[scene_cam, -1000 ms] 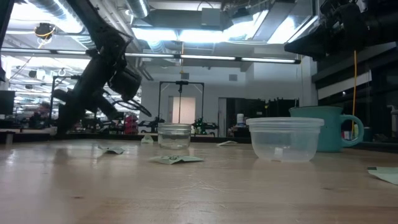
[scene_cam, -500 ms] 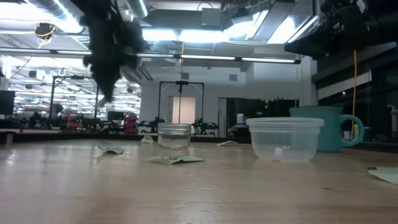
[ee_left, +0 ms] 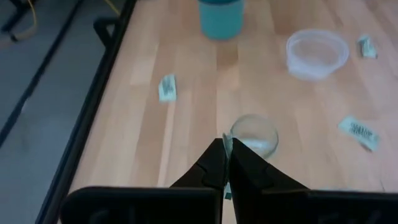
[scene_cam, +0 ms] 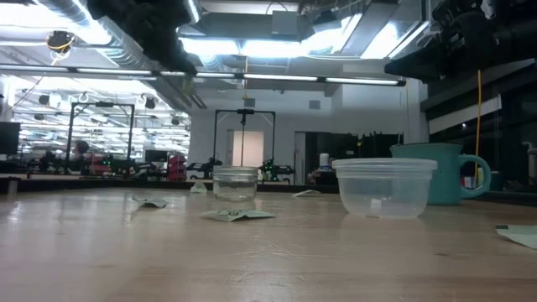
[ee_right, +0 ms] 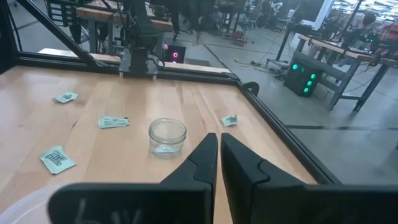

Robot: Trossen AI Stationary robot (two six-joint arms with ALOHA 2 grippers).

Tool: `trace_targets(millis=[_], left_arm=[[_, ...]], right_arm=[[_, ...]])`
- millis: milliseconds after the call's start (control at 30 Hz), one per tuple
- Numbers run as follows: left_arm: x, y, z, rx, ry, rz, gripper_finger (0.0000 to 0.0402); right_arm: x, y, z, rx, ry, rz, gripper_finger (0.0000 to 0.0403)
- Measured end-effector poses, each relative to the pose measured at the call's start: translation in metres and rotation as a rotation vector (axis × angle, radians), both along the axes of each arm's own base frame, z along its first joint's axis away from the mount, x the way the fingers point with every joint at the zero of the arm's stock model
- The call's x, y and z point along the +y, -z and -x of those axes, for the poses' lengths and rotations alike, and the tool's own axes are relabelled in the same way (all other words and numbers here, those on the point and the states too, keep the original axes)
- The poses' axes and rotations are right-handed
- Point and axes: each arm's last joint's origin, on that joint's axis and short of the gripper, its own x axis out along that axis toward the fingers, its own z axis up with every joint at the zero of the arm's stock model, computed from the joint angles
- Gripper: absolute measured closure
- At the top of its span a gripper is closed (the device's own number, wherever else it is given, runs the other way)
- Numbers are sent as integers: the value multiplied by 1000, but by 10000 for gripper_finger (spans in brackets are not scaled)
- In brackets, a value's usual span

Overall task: Pick and place Stevia / Truvia into bins
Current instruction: Put the stevia packet into the transparent glass container

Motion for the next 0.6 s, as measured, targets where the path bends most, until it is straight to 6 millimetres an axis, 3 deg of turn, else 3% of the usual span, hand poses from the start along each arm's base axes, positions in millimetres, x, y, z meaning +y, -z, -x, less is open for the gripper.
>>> trace_targets(millis=[267, 600], left_arm=[[-24, 35, -12, -148, 121, -72, 398], [-62, 57, -12, -407, 249, -83, 398]], right_arm=[[0, 0, 0, 0, 0, -1, 377], [0, 0, 0, 0, 0, -1, 377]])
